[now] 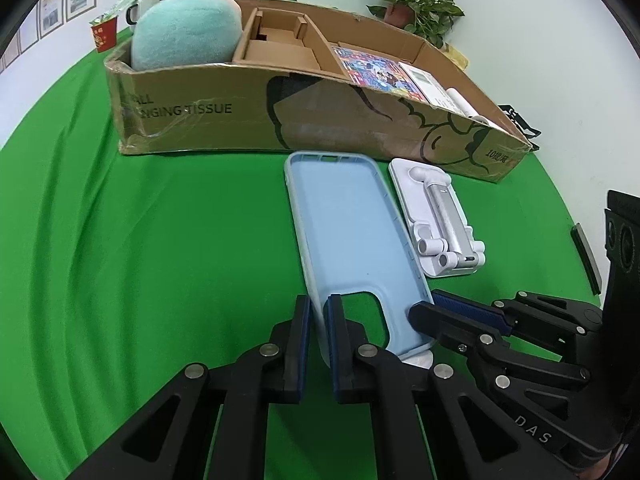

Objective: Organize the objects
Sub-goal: 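Grasp the light-blue phone case edge with the left tool, then lift and carry the phone case into the large box with the left tool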

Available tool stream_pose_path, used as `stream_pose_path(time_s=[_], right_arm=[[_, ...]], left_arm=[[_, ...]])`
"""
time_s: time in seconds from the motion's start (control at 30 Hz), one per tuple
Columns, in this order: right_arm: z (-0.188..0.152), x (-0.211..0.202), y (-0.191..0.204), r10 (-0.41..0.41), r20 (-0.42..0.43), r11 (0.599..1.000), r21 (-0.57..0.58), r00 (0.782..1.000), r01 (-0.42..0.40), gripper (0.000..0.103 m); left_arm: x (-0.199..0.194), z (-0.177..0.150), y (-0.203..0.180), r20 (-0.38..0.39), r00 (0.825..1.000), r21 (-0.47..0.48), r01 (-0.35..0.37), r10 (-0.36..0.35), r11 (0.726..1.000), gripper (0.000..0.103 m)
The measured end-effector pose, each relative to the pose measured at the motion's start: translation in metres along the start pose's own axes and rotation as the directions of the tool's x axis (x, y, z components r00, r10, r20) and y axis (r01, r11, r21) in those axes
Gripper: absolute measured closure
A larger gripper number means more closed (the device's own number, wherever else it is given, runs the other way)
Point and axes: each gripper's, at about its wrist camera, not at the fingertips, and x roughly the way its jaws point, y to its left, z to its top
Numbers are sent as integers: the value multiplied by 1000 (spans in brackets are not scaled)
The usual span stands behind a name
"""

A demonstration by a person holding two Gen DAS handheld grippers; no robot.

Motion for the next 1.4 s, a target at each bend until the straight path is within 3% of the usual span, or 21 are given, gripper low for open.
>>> stream_pose_path(time_s=[0.33,0.7,1.2,1.4], right_arm=[[-6,-33,27,36,105,997,-75,994,-28,92],[20,-76,34,40,272,996,-86,961,-17,94],[93,-109,-8,-44,441,997,-42,896,70,94],[126,-114,-29,-75,470,995,-24,880,98,95]], left_arm=[[-69,-3,-9,154,986,20,-66,63,998,101],[-120,15,-26,276,960,34,-67,55,997,101],[-144,122,-82,436,900,161,-82,4,983,101],[-136,172,-92,431,902,179,-63,-21,982,101]])
